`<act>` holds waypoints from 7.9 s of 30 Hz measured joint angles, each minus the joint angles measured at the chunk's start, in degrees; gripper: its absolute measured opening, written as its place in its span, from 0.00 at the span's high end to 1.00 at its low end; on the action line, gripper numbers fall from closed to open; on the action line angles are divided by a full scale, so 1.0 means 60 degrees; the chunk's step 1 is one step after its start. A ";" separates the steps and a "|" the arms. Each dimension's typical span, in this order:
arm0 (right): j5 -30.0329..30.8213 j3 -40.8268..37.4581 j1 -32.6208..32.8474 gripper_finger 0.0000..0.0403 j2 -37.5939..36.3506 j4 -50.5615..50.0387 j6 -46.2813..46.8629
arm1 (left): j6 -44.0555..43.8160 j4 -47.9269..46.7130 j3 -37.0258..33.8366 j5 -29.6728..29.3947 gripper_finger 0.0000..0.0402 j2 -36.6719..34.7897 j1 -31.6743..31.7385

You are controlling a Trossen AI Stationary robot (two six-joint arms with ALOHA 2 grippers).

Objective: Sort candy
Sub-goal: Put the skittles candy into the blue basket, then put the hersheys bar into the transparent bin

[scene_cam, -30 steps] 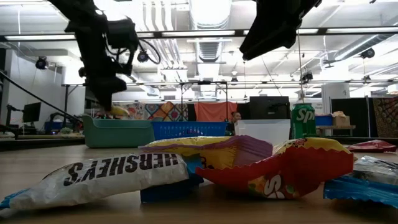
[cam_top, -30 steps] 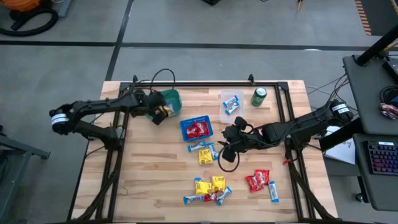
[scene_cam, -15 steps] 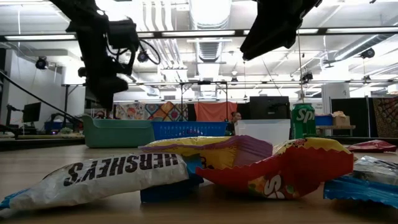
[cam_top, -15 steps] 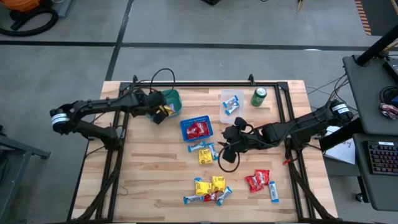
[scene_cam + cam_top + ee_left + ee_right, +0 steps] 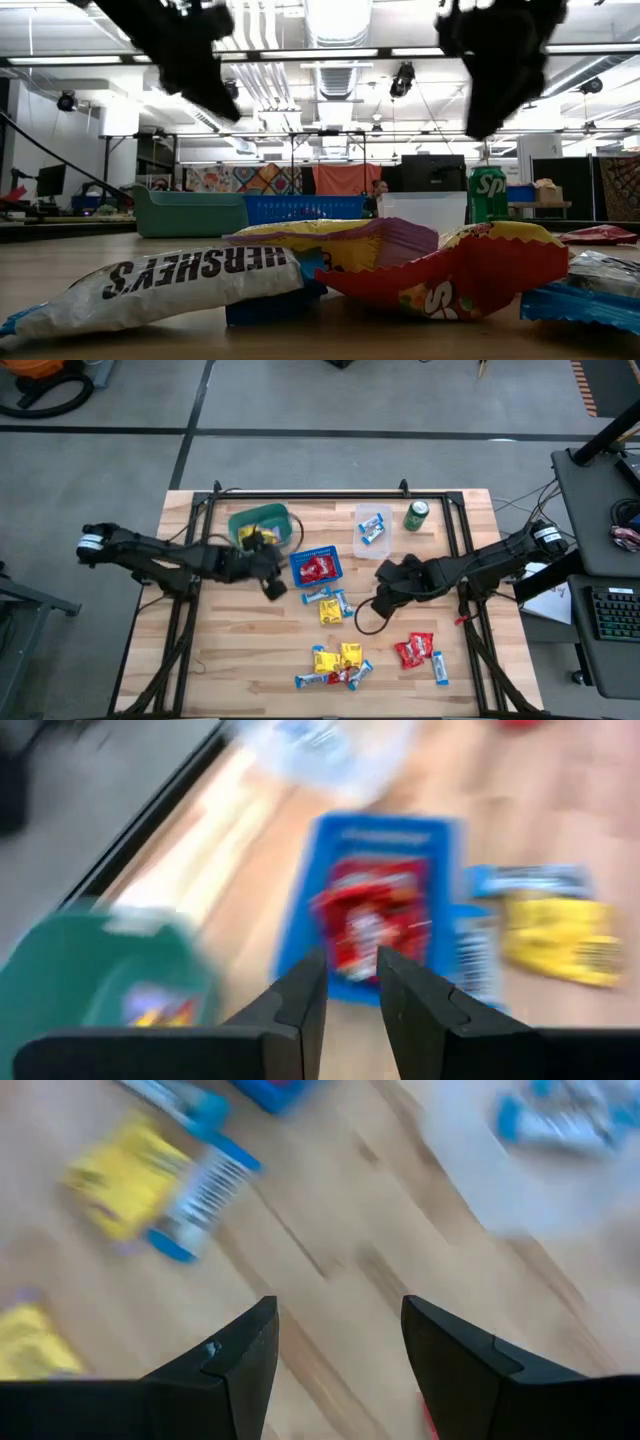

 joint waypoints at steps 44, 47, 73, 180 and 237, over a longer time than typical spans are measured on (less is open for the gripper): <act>-0.2427 -0.4066 -0.1770 0.68 -0.0024 0.0782 0.1771 | 0.1823 0.1925 0.0204 0.0024 0.81 0.0069 -0.1884; -0.2366 -0.4016 -0.1770 0.80 -0.0011 0.0814 0.1681 | 0.1645 0.1922 0.0204 0.0025 0.81 0.0069 -0.1886; -0.2091 -0.1001 -0.1865 0.96 -0.0473 0.3416 -0.2654 | -0.2730 0.2371 0.0109 -0.0055 0.81 0.0704 -0.2688; 0.0214 -0.1877 0.0193 0.52 0.2750 0.8113 -0.3299 | -0.0952 0.5765 0.0102 -0.2073 0.51 0.4779 -0.4922; 0.0271 -0.3524 0.0066 0.52 0.1398 0.6073 0.0528 | -0.0799 0.0503 0.0007 -0.3512 0.51 0.0703 -0.4329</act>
